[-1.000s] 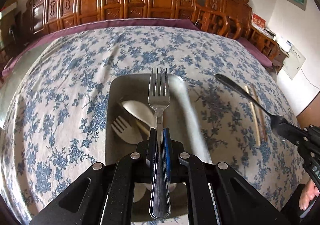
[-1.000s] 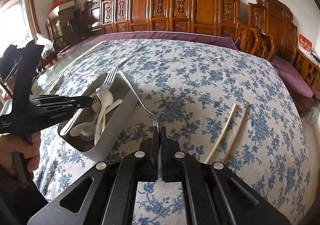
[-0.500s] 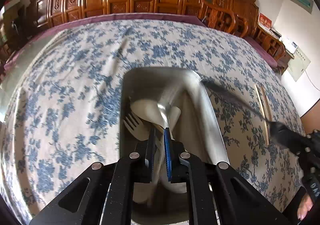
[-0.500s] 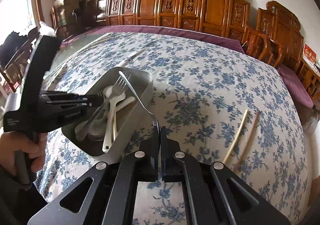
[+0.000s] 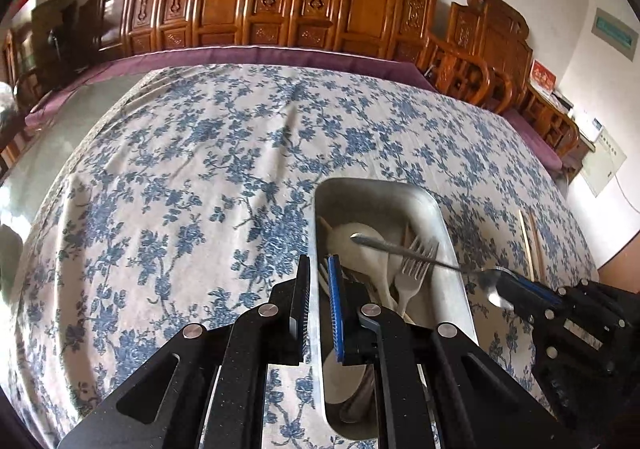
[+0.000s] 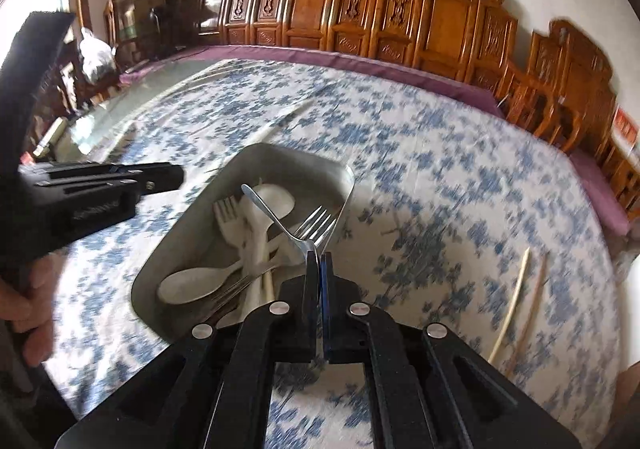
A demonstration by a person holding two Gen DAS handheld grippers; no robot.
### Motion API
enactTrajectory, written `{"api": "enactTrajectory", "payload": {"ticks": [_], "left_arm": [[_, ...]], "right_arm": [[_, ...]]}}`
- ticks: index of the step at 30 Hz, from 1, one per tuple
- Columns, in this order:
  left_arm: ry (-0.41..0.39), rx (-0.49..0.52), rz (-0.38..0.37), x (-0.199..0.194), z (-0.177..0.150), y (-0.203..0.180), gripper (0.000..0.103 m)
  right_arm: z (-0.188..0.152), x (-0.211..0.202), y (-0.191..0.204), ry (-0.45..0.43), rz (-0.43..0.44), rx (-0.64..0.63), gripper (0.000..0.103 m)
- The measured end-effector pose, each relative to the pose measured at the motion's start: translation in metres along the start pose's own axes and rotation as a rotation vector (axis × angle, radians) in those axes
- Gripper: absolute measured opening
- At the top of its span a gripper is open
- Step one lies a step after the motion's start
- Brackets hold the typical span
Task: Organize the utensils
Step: 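Drop the fork into the tray with the left tool while the right tool lowers the spoon in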
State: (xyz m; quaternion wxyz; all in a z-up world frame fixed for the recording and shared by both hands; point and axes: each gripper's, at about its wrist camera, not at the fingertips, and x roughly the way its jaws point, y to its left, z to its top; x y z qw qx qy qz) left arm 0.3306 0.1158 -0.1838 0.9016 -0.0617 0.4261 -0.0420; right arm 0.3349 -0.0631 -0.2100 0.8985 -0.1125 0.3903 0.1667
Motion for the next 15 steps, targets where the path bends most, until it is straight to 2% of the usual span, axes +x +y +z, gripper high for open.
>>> {"api": "enactTrajectory", "payload": {"ticks": [5, 10, 15], "left_arm": [[-0.009, -0.016, 0.001, -0.003, 0.003, 0.006, 0.008], [-0.021, -0.013, 0.021, -0.005, 0.004, 0.009, 0.008], [-0.024, -0.027, 0.024, -0.007, 0.006, 0.015, 0.008]], "right_arm": [[0.013, 0.013, -0.001, 0.011, -0.059, -0.006, 0.002], [0.022, 0.026, 0.013, 0.020, -0.092, -0.077, 0.002], [0.019, 0.033, 0.025, 0.036, -0.028, -0.079, 0.003]]}}
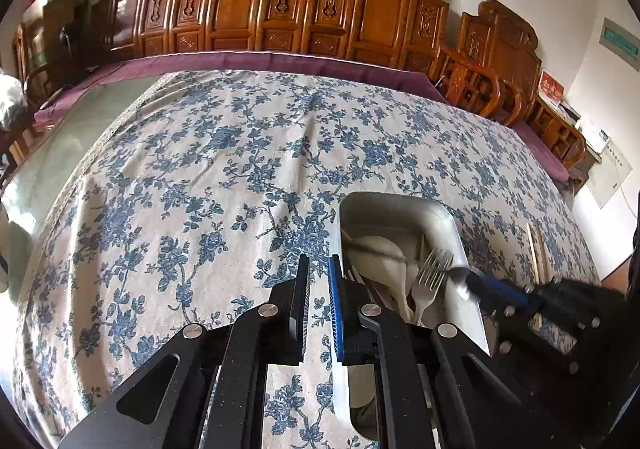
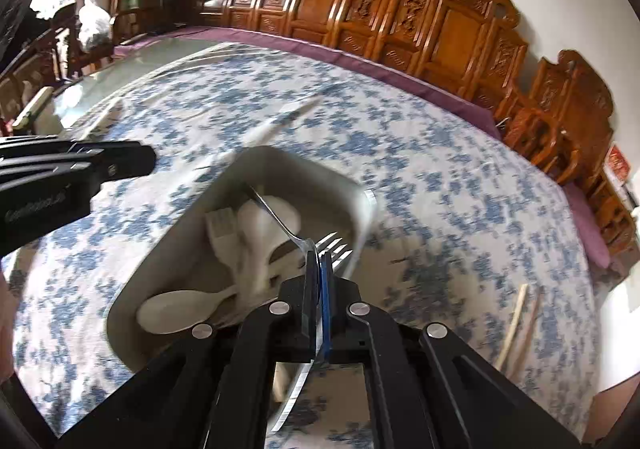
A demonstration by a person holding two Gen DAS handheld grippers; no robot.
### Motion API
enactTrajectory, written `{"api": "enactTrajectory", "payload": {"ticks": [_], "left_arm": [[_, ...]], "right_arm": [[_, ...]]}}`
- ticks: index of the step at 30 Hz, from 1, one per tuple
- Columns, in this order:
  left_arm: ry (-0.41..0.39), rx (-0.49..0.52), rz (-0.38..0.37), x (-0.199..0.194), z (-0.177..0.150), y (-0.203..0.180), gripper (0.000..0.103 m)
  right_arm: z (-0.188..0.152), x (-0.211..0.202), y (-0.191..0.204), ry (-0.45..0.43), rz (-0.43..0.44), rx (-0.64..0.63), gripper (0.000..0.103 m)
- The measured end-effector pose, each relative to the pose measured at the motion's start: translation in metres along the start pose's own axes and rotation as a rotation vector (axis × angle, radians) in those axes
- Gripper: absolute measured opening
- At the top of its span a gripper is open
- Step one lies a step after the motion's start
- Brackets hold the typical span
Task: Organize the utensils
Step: 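Drop the fork into the tray with the left tool while the right tool lowers the spoon in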
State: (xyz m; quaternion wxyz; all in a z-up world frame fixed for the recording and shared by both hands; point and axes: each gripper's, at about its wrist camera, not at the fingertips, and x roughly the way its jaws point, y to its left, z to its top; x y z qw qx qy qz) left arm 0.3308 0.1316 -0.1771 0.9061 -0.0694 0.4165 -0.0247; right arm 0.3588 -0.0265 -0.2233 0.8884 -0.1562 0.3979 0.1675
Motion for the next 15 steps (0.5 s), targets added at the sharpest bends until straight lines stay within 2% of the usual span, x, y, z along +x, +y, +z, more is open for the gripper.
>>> {"api": "enactTrajectory", "payload": {"ticks": [5, 12, 15], "left_arm": [[-0.003, -0.004, -0.002, -0.001, 0.001, 0.001, 0.008], [-0.006, -0.004, 0.003, 0.000, 0.001, 0.001, 0.008], [-0.007, -0.002, 0.004, 0.000, 0.001, 0.001, 0.008]], "right_arm": [[-0.006, -0.001, 0.005, 0.009, 0.050, 0.030, 0.005], [-0.014, -0.009, 0.006, 0.016, 0.188, 0.096, 0.010], [-0.018, -0.011, 0.005, 0.019, 0.221, 0.111, 0.011]]}}
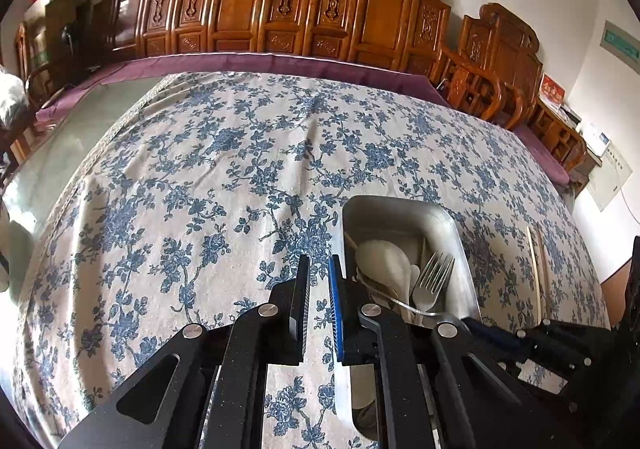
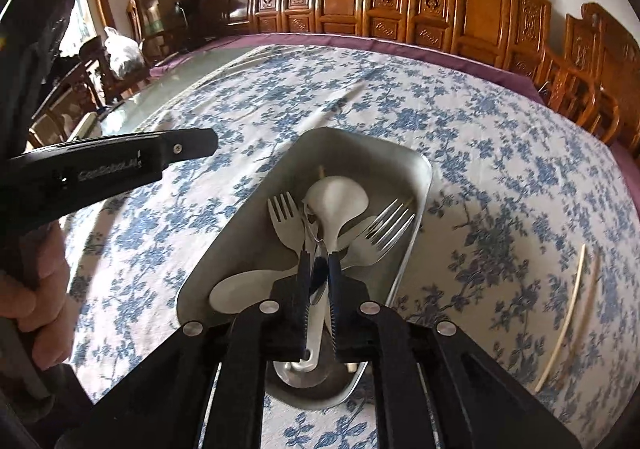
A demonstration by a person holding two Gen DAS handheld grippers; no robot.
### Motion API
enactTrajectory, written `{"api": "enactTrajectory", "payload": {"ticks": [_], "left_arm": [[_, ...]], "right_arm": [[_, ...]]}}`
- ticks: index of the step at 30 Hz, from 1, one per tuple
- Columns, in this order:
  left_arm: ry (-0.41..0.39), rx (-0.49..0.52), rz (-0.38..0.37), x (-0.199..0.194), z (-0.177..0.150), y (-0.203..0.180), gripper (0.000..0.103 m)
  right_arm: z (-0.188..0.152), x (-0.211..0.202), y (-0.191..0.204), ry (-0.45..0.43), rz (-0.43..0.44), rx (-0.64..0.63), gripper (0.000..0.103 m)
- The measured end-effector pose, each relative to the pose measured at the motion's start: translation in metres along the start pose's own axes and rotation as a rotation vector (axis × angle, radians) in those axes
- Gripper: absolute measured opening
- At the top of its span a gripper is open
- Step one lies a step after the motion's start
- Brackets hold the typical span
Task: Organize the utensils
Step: 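Drop the fork into the tray with the left tool while the right tool lowers the spoon in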
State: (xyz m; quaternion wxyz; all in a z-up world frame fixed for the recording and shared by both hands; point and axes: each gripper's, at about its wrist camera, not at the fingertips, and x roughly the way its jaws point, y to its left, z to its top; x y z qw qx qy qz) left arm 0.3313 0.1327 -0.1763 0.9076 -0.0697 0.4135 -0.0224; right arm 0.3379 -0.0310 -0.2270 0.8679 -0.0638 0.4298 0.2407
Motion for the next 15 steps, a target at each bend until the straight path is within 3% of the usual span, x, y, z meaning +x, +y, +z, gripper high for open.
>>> {"api": "enactTrajectory", "payload": {"ticks": [9, 15], "left_arm": [[0.000, 0.003, 0.000, 0.001, 0.000, 0.000, 0.008], [0.001, 0.006, 0.001, 0.001, -0.001, -0.001, 0.008]], "right_arm": [[-0.016, 0.006, -0.002, 0.075, 0.119, 0.041, 0.017], [-0.023, 0.009, 0.000, 0.094, 0.153, 0.024, 0.018]]}}
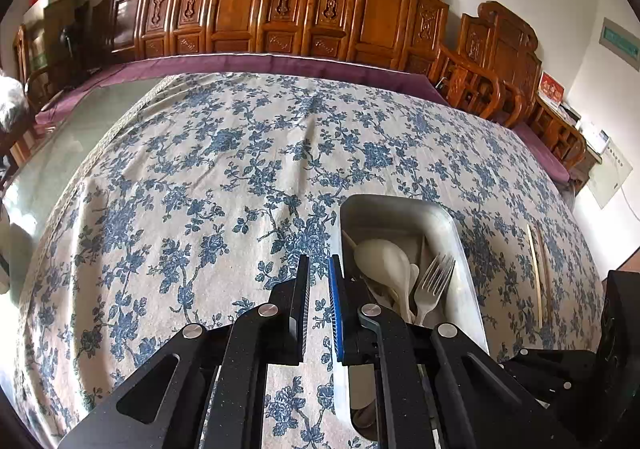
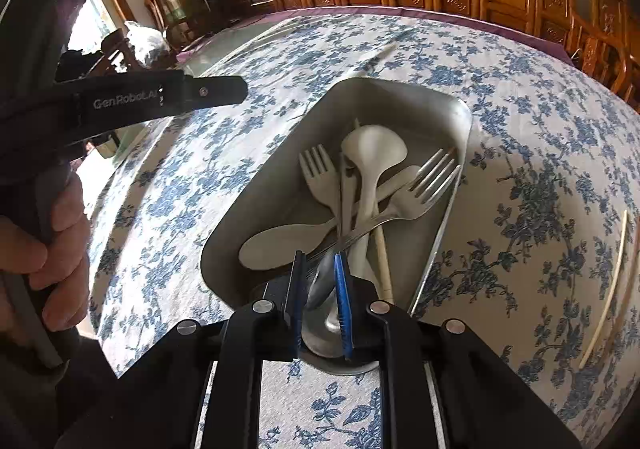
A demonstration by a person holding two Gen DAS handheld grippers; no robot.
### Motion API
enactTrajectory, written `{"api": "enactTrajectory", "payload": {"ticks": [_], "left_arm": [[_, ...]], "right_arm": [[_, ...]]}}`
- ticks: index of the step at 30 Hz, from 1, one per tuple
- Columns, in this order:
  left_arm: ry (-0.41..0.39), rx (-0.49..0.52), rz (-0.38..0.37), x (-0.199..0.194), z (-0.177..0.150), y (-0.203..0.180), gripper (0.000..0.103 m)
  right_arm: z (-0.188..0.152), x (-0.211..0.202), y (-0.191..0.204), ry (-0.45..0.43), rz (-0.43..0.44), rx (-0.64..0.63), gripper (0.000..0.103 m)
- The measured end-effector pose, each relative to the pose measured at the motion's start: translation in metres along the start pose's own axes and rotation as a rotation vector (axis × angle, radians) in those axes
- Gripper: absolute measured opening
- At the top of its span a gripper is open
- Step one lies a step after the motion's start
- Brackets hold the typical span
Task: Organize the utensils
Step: 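Drop the fork into the tray with the left tool while the right tool lowers the spoon in, then move the right tool to the bamboo chopsticks and close on one chopstick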
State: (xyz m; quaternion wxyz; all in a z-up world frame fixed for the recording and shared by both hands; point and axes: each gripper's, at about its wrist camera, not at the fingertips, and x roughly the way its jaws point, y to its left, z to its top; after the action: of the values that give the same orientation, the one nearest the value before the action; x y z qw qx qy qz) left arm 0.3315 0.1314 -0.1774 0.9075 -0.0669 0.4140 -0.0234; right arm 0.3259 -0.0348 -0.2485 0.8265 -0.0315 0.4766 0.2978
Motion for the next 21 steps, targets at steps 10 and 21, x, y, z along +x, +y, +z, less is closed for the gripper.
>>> {"api": "enactTrajectory", "payload": {"ticks": [10, 21], "left_arm": [[-0.007, 0.023, -0.016, -0.004, -0.001, -0.013, 0.008], [-0.014, 0.097, -0.054, -0.004, 0.000, -0.066, 0.030]], "right_arm": [[0.004, -0.037, -0.019, -0.086, -0.038, 0.011, 0.018], [-0.015, -0.083, -0.103, -0.165, -0.207, 0.030, 0.020]]}}
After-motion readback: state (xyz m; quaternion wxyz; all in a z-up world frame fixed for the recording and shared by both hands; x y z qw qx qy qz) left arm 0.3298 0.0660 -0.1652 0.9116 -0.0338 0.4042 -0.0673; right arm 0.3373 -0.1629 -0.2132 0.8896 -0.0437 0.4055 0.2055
